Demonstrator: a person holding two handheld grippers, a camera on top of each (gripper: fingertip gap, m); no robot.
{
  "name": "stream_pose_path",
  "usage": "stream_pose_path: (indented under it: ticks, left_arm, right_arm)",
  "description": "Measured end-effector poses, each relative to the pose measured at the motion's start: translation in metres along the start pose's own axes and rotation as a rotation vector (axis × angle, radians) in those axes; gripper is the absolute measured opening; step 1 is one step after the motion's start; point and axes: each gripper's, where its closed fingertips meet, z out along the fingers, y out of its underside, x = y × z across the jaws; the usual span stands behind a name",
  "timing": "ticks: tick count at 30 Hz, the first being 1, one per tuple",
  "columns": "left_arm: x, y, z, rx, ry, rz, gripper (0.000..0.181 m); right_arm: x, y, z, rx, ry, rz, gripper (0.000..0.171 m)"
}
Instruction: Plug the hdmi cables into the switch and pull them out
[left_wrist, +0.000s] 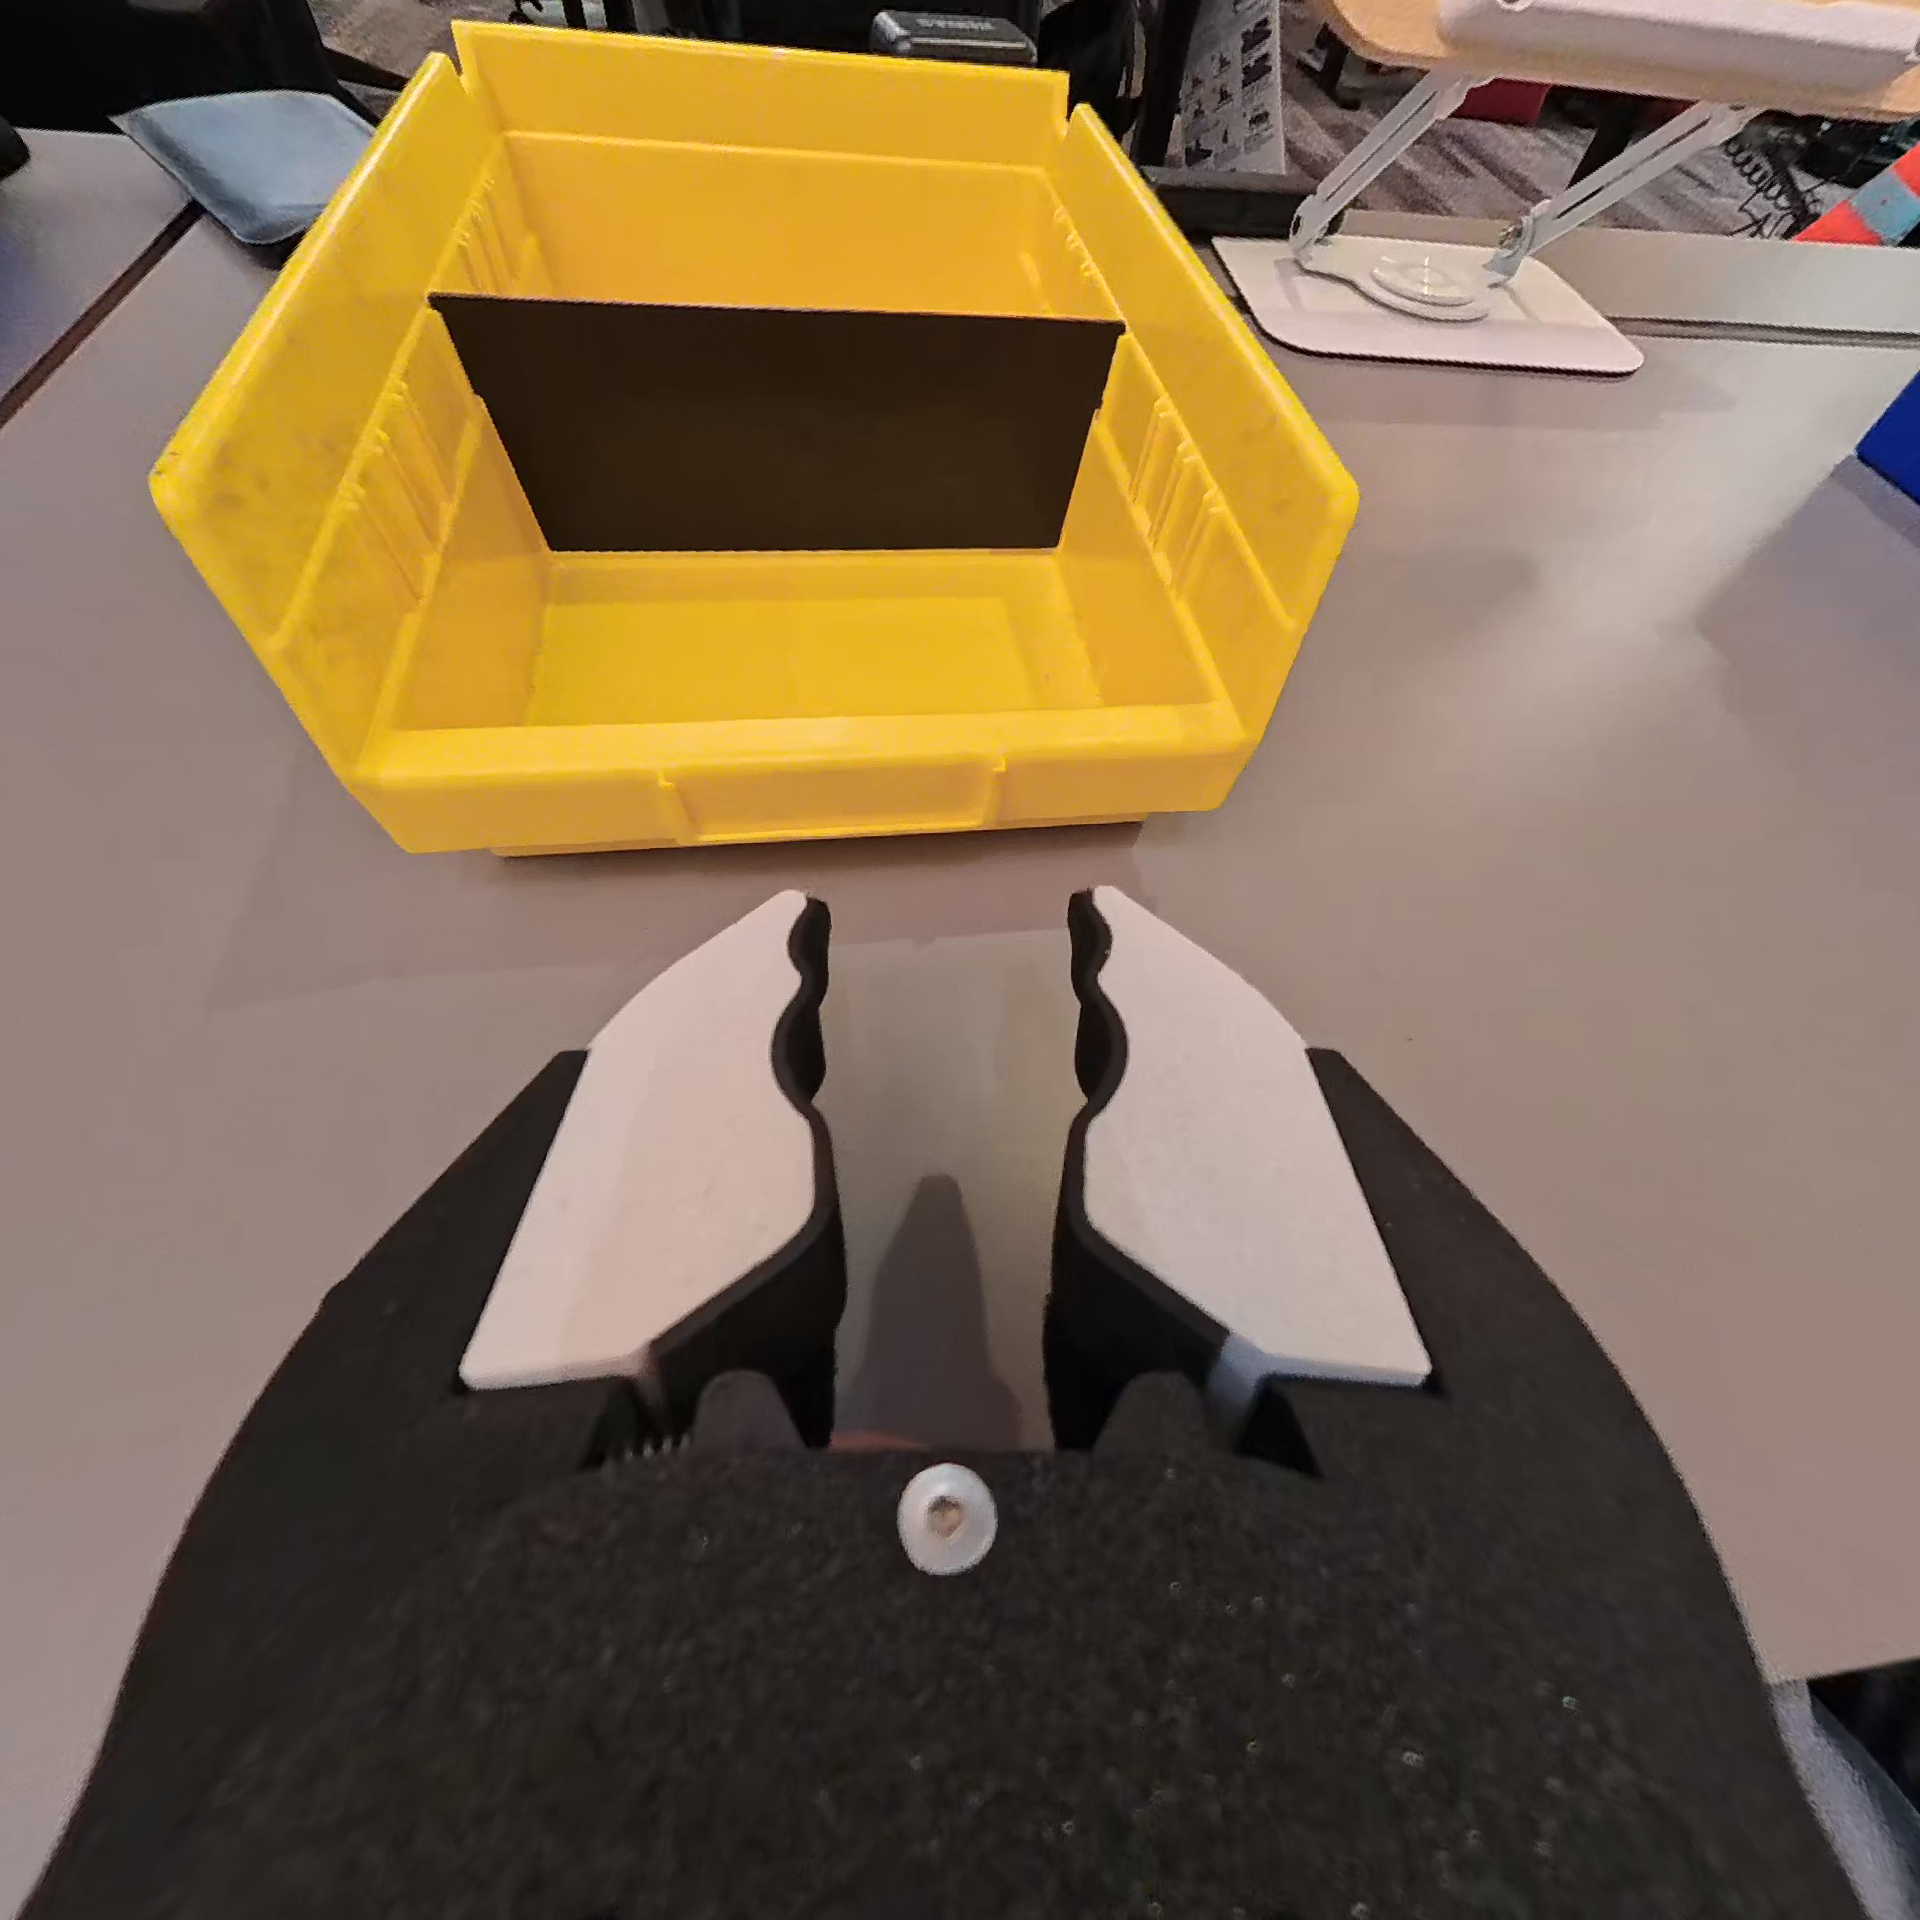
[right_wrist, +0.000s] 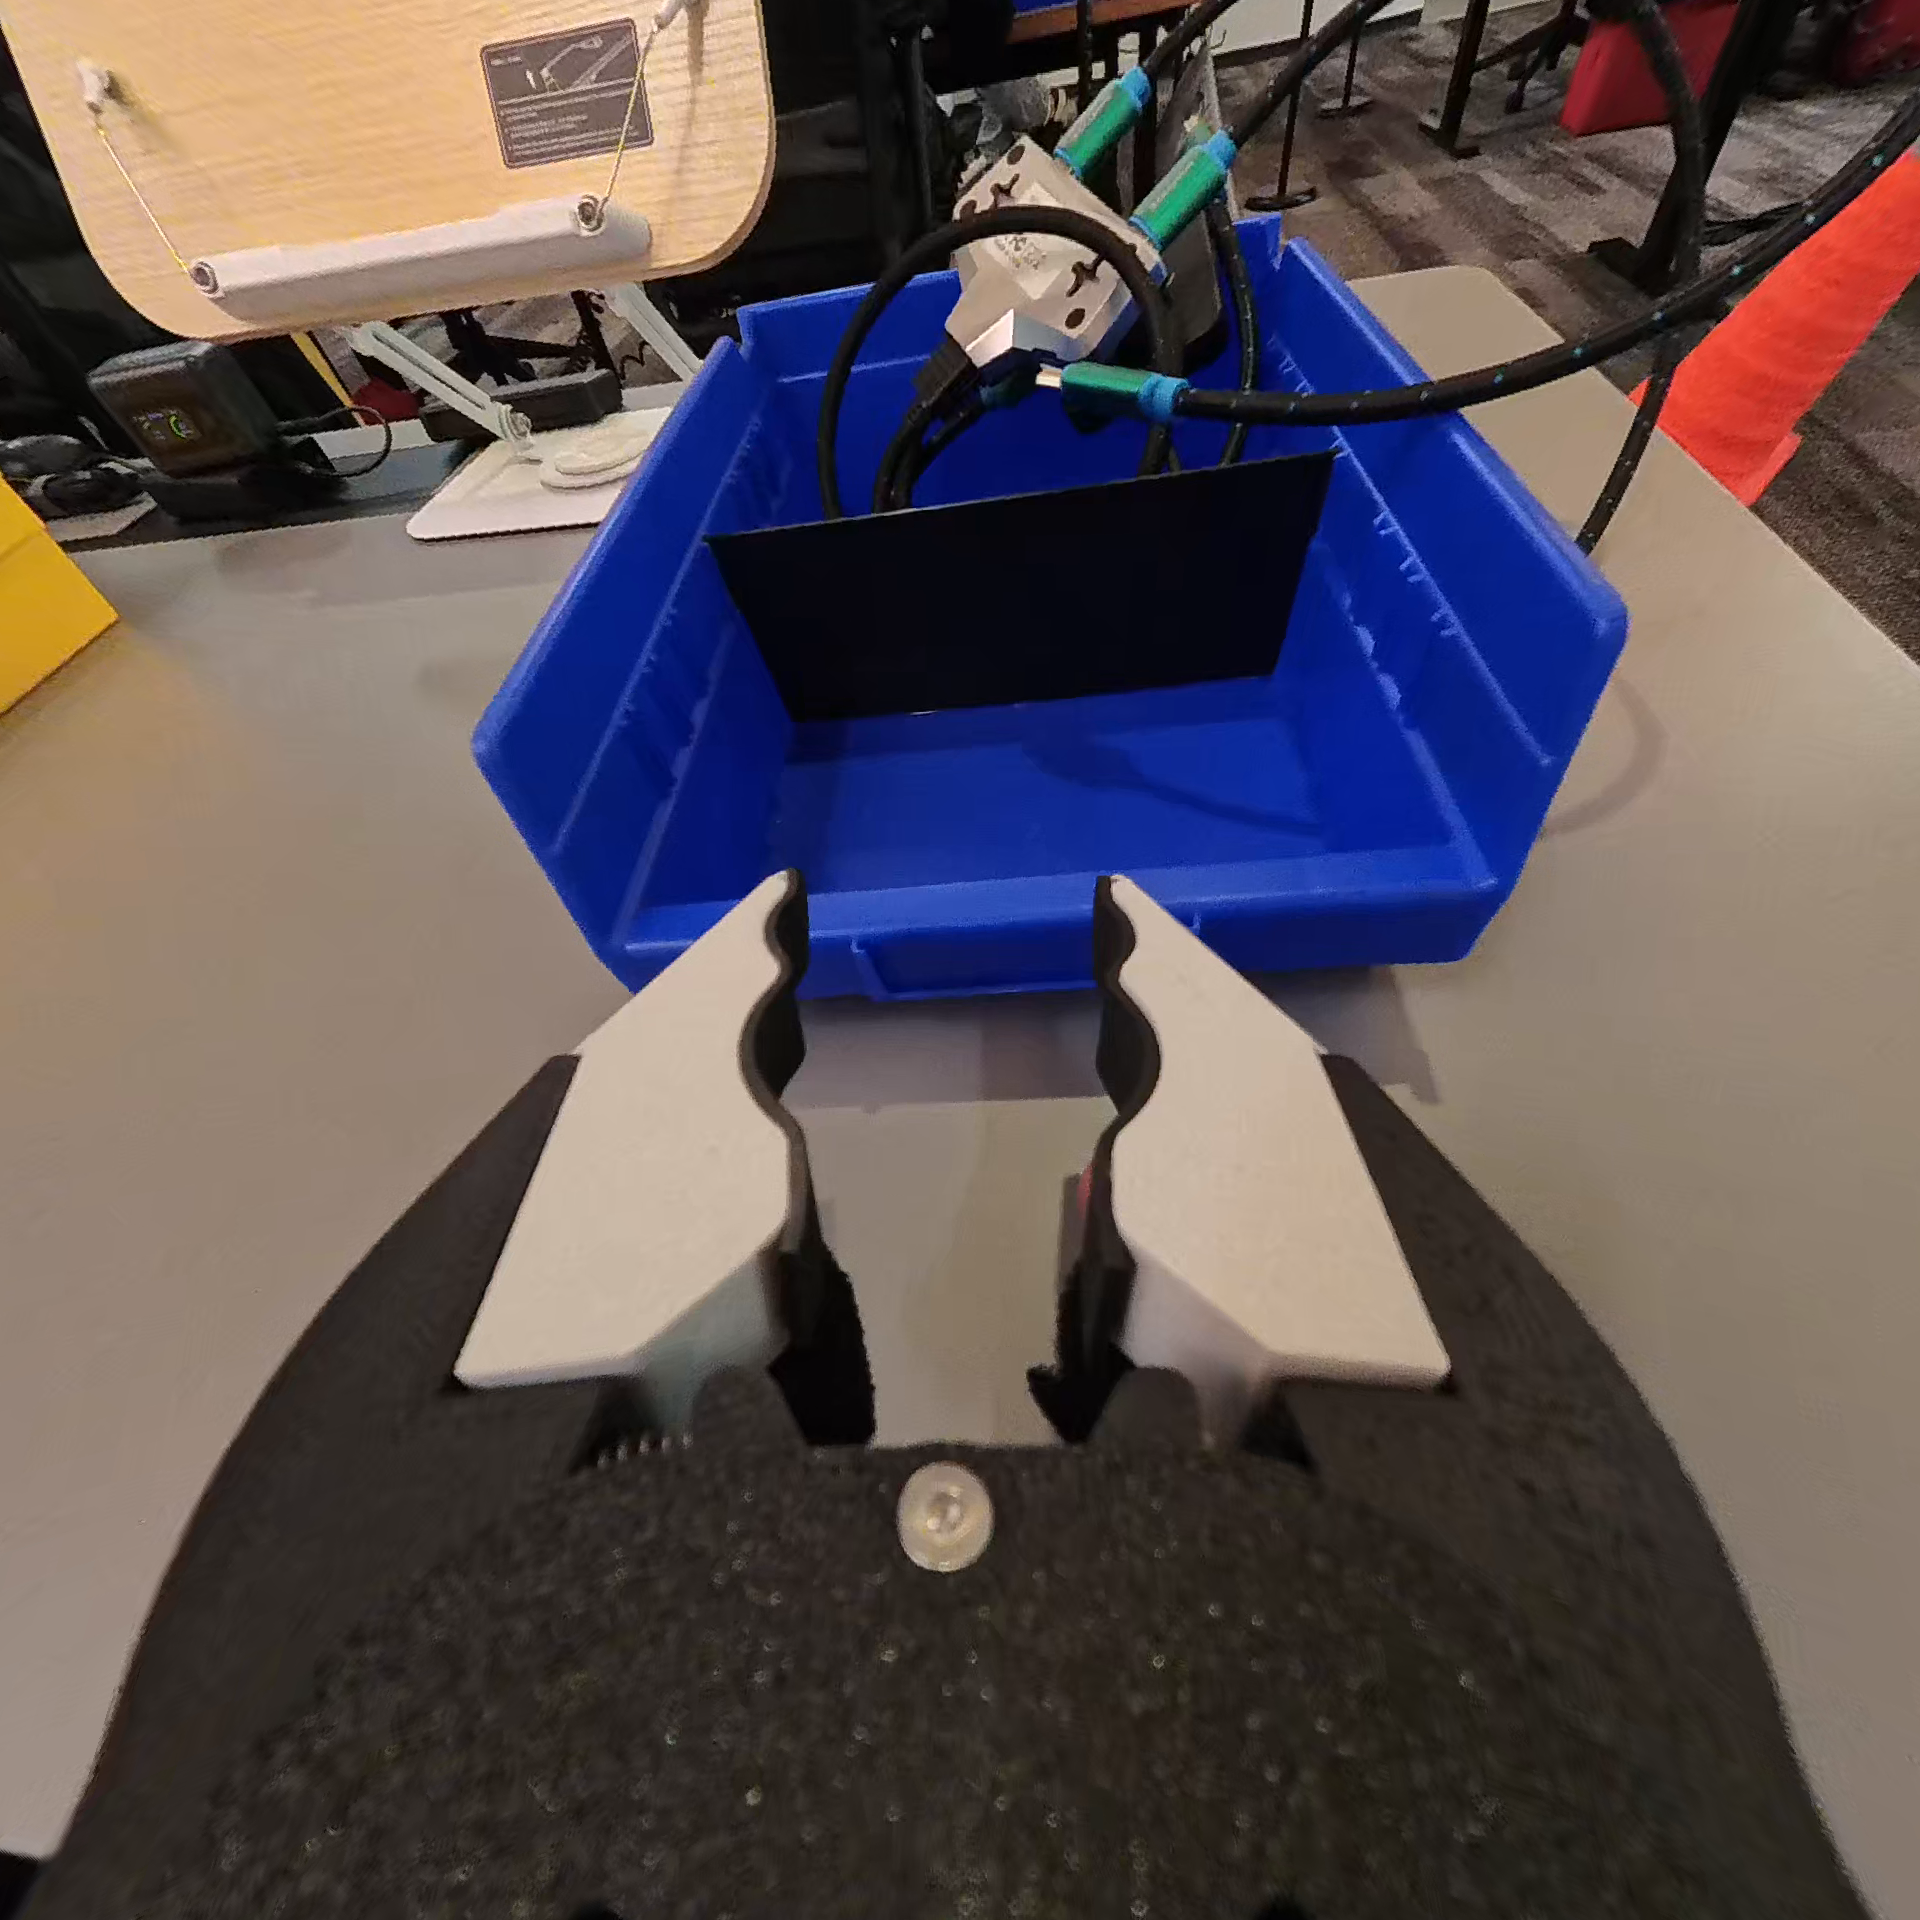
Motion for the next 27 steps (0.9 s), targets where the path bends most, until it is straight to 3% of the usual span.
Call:
stream_pose_path:
  ticks: [14,17,21,27]
  left_arm:
    - [-0.001,0.004,0.002,-0.024,-0.017,0.015,0.045]
    - [0.004,0.0,0.0,-0.004,-0.02,0.04,0.046]
    - [0.036,0.001,0.002,-0.017,0.019,0.092,0.051]
    - [0.124,0.009,0.002,-0.042,0.204,0.173,0.068]
  right_arm:
    - [-0.011,0.003,0.002,-0.008,-0.012,-0.059,0.054]
    - [-0.032,-0.004,-0.002,0.031,-0.064,-0.133,0.055]
    - [-0.101,-0.007,0.008,0.019,-0.248,-0.149,0.076]
    - [-0.131,0.001,0.044,-0.039,-0.183,-0.183,0.076]
